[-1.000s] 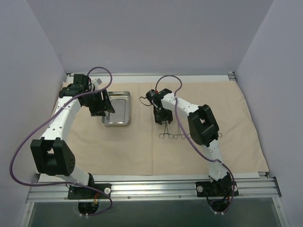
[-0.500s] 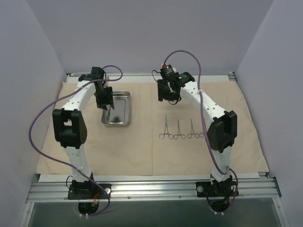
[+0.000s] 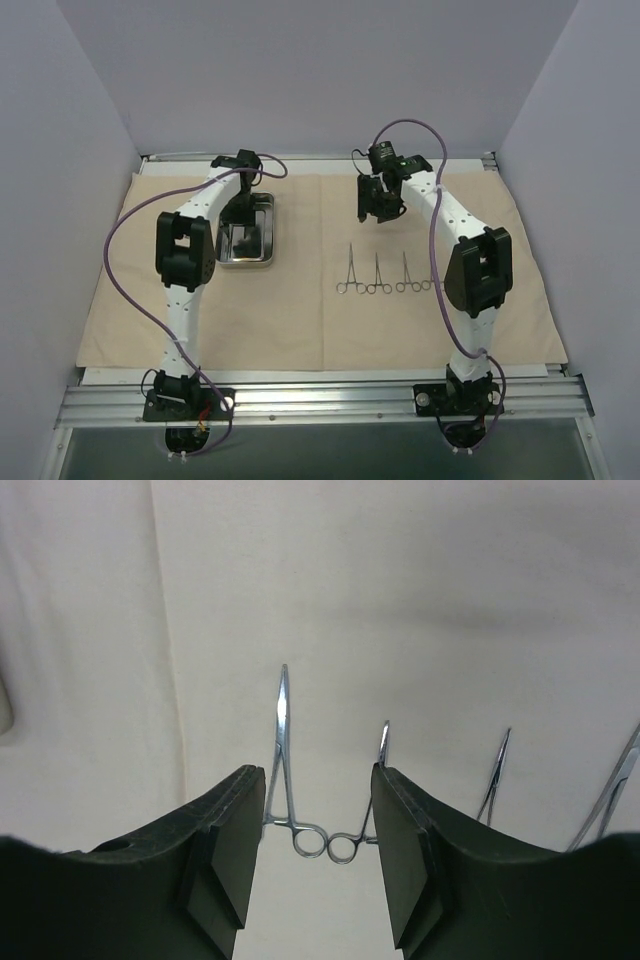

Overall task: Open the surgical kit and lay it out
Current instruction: Pick up the medical item from the container.

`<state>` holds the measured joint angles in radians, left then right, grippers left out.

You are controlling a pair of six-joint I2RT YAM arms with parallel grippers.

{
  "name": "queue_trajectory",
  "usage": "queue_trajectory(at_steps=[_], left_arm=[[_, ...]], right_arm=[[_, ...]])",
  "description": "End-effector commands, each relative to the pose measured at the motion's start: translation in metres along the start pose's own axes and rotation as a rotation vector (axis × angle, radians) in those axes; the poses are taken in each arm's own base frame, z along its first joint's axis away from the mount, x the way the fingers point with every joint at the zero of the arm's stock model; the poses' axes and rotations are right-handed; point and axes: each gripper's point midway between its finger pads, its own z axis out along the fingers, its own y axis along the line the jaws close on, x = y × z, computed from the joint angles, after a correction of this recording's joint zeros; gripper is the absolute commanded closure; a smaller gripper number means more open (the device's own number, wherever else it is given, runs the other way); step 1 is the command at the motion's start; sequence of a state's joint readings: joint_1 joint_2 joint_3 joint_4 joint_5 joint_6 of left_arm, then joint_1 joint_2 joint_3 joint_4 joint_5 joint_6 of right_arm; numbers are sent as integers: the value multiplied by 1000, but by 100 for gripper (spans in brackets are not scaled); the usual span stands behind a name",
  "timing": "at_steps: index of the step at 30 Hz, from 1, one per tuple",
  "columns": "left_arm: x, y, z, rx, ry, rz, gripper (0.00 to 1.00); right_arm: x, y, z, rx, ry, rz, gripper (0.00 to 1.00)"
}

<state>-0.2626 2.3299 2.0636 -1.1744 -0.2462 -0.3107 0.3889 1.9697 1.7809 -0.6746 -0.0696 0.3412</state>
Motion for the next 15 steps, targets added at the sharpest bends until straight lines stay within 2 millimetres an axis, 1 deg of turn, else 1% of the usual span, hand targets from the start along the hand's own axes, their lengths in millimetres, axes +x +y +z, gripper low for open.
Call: queue_trajectory(at_steps=[1, 4, 11, 14, 15], left_arm=[[-8, 22, -11, -95, -21, -15, 46], [-4, 24, -6, -107, -8, -8, 45], [2, 26, 15, -82, 41, -9, 46], [-1, 26, 21, -48, 38, -18, 47], [1, 22, 23, -19, 49, -19, 48]], right_arm=[[-5, -10, -23, -35, -31, 12, 53], [-7, -17, -23, -37, -27, 28, 53], [-9, -16, -20, -60, -16, 33, 53], [-9, -15, -19, -65, -13, 33, 53], [-8, -15, -19, -65, -12, 33, 53]])
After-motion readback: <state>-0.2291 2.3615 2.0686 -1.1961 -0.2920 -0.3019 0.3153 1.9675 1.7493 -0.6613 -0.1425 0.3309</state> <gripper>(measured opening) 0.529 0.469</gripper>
